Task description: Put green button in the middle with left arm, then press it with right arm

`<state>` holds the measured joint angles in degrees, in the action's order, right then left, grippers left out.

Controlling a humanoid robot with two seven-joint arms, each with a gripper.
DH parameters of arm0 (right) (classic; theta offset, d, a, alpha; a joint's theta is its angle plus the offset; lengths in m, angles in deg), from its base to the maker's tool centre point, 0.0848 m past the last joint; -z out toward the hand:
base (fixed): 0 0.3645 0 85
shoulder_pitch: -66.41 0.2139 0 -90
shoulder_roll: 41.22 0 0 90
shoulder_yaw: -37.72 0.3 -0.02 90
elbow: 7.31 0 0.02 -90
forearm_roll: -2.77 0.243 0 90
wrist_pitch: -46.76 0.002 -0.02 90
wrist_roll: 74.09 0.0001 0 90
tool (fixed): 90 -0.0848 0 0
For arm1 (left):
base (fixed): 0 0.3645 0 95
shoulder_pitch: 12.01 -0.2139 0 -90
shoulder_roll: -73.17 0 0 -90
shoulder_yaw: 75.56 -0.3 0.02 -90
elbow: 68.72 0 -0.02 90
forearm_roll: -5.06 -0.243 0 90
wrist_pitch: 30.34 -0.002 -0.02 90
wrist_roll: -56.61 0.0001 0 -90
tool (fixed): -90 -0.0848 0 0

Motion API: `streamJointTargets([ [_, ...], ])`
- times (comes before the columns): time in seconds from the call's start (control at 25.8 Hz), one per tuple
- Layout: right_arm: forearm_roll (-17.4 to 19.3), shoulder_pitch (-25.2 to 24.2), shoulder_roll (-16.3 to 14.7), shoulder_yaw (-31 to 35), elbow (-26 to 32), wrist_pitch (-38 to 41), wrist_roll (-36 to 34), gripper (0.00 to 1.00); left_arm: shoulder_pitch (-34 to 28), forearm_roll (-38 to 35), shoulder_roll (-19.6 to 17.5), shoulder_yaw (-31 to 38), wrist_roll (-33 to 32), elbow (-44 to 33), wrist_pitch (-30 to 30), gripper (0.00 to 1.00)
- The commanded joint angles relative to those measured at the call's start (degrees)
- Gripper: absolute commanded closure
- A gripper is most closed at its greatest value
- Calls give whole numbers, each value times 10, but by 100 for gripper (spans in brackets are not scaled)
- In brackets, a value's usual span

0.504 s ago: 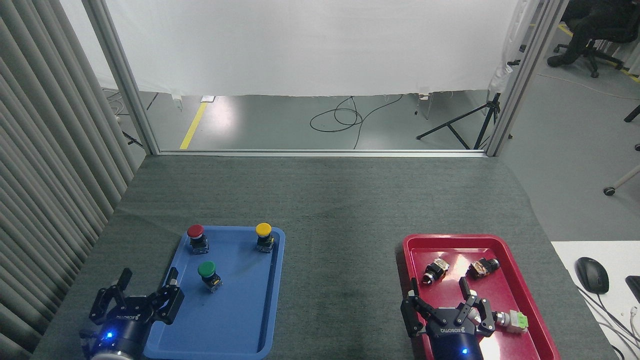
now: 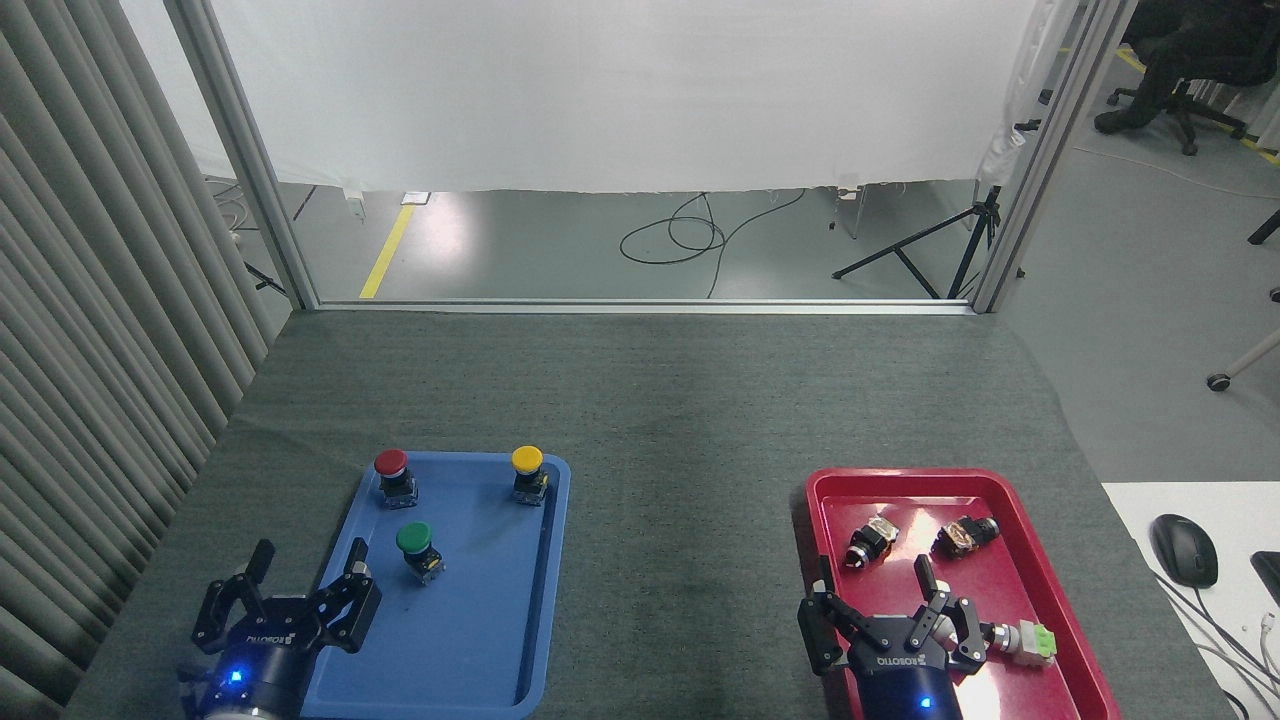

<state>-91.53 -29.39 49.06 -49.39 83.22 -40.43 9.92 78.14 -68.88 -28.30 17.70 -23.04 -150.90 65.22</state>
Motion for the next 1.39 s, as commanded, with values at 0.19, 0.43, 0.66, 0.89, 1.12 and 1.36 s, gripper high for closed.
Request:
streamJointTargets([
  [0.19,0,0,-1,-2,-1,-1,-1,1,2,-9,2,0,1,1,0,1],
  [0.43,0,0,-1,1,-1,-3,-1,1,3,-11,7,0,-2,5,-2,1],
  [0.66,0,0,-2,2,-1,-3,-1,1,4,-10,6,1,-9,-1,-1,1],
  [0.89,0,0,-2,-1,-1,-4,-1,1,-1,-10,6,0,-8,-11,0,1],
  [1.12,-1,0,2,2,-2,-3,-1,1,-1,-11,2,-4,-2,-8,8,1],
  [1.36,-1,0,2,9,-2,1,-1,1,2,-11,2,-14,-2,3,8,1],
])
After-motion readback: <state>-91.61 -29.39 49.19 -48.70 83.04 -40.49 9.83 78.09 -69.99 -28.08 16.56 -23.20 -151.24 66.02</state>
